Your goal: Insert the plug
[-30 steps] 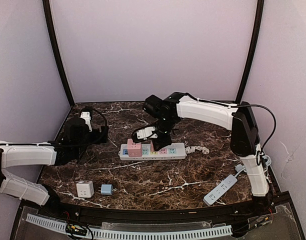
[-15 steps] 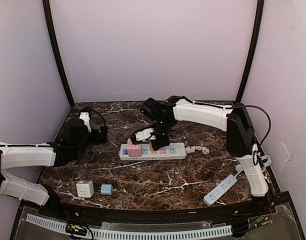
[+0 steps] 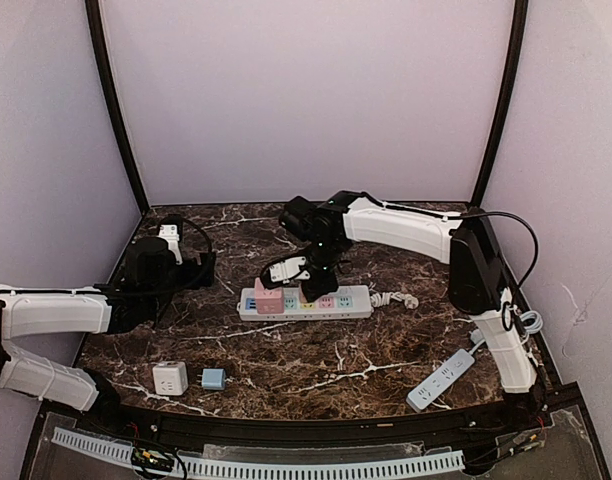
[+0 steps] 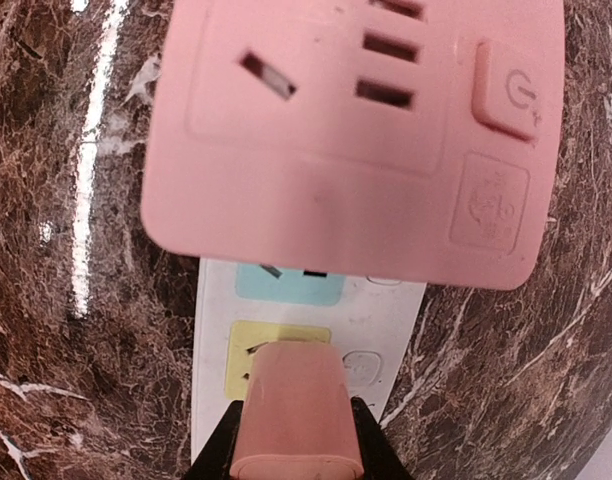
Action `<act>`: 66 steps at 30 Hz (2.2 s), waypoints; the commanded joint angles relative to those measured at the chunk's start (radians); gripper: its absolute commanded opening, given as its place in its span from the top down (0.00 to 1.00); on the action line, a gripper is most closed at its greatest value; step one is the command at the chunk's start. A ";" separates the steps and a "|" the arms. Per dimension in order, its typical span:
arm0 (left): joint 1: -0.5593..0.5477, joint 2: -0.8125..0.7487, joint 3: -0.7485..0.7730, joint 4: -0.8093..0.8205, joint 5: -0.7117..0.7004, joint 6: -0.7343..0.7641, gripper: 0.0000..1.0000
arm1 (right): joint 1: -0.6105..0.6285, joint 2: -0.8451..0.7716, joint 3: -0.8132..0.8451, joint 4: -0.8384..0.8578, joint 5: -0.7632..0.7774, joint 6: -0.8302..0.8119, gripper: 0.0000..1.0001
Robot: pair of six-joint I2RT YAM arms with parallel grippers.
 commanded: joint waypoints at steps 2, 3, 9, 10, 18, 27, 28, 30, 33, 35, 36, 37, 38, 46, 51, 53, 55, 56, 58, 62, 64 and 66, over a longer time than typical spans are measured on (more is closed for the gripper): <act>0.006 -0.014 -0.019 0.007 0.013 -0.004 0.03 | 0.015 0.056 -0.011 -0.102 0.011 0.052 1.00; 0.006 -0.014 -0.018 0.006 0.014 -0.003 0.03 | 0.019 0.049 -0.021 -0.107 0.014 0.058 1.00; 0.006 -0.020 -0.019 0.006 0.018 -0.004 0.04 | 0.028 0.002 -0.088 -0.108 0.020 0.092 1.00; 0.006 -0.020 -0.019 0.005 0.018 -0.004 0.04 | 0.031 -0.006 -0.101 -0.104 0.021 0.098 1.00; 0.006 -0.029 -0.022 0.003 0.024 -0.004 0.05 | 0.048 -0.059 -0.158 -0.100 0.042 0.132 1.00; 0.006 -0.050 -0.022 -0.002 0.066 -0.015 0.05 | 0.053 -0.051 -0.190 -0.085 -0.020 0.133 1.00; 0.006 -0.053 -0.025 -0.003 0.064 -0.014 0.05 | 0.052 -0.046 -0.184 -0.086 -0.024 0.130 1.00; 0.006 -0.056 -0.026 -0.005 0.060 -0.013 0.05 | 0.050 -0.038 -0.175 -0.086 -0.029 0.122 1.00; 0.006 -0.055 -0.025 -0.005 0.062 -0.012 0.05 | 0.049 -0.022 -0.161 -0.088 -0.034 0.115 1.00; 0.006 -0.054 -0.024 -0.006 0.062 -0.012 0.05 | 0.046 -0.009 -0.151 -0.089 -0.034 0.114 1.00; 0.006 -0.053 -0.025 -0.006 0.062 -0.012 0.05 | 0.045 -0.004 -0.148 -0.089 -0.035 0.115 1.00; 0.006 -0.052 -0.025 -0.005 0.061 -0.011 0.05 | 0.043 0.001 -0.146 -0.090 -0.037 0.115 1.00; 0.006 -0.051 -0.025 -0.004 0.062 -0.011 0.05 | 0.041 0.005 -0.144 -0.089 -0.038 0.114 1.00; 0.006 -0.049 -0.024 0.000 0.067 -0.010 0.05 | 0.025 0.044 -0.139 -0.069 -0.057 0.099 1.00; 0.006 -0.043 -0.021 -0.001 0.068 -0.009 0.05 | 0.006 0.088 -0.111 -0.079 -0.072 0.098 1.00; 0.006 -0.044 -0.021 -0.001 0.068 -0.009 0.05 | 0.000 0.097 -0.111 -0.077 -0.074 0.098 1.00; 0.006 -0.044 -0.021 0.000 0.071 -0.008 0.05 | -0.002 0.106 -0.116 -0.076 -0.075 0.098 1.00; 0.006 -0.045 -0.023 -0.001 0.072 -0.009 0.05 | -0.001 0.110 -0.114 -0.076 -0.071 0.099 1.00; 0.006 -0.047 -0.023 0.000 0.072 -0.008 0.05 | -0.002 0.117 -0.105 -0.076 -0.063 0.108 1.00; 0.006 -0.047 -0.023 0.000 0.071 -0.007 0.05 | -0.002 0.116 -0.087 -0.076 -0.057 0.125 0.98; 0.006 -0.047 -0.023 -0.001 0.073 -0.007 0.05 | -0.002 0.109 -0.084 -0.076 -0.044 0.136 0.90; 0.006 -0.048 -0.024 -0.002 0.072 -0.006 0.05 | -0.002 0.093 -0.082 -0.070 -0.037 0.148 0.81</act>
